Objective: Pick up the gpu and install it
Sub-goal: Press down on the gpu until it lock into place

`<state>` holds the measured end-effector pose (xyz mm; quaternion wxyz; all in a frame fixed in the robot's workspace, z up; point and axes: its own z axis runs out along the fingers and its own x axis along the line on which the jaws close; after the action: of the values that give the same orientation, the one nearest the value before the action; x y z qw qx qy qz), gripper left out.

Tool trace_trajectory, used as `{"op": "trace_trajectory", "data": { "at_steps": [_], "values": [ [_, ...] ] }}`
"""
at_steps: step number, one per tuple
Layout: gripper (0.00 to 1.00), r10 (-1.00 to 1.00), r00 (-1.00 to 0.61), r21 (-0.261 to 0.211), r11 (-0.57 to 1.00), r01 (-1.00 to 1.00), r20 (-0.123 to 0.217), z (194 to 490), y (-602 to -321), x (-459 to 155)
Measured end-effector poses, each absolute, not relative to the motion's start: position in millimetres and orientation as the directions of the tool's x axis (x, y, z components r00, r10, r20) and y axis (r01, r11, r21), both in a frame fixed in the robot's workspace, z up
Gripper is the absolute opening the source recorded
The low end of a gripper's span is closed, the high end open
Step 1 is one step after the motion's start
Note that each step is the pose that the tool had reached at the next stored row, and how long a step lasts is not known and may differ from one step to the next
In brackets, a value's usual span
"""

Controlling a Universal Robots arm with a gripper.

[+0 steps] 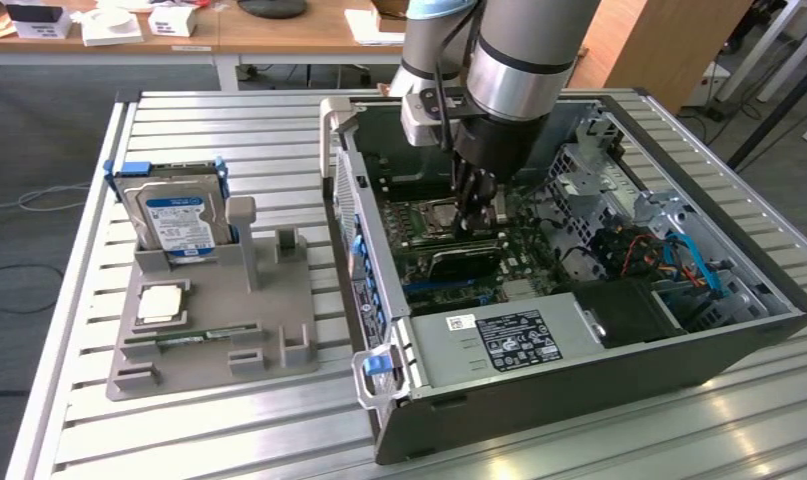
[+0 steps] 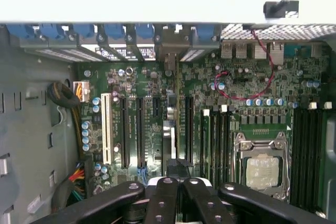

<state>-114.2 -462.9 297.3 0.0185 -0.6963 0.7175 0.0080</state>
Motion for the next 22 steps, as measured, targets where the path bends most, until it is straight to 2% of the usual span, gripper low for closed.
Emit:
{"op": "trace_trajectory", "data": {
  "at_steps": [11, 22],
  "values": [
    [0.11, -0.999, -0.03, -0.014, 0.03, -0.999, -0.037, 293, -463, -146],
    [0.11, -0.999, -0.03, -0.014, 0.03, -0.999, -0.033, 293, -463, -148]
  ]
}}
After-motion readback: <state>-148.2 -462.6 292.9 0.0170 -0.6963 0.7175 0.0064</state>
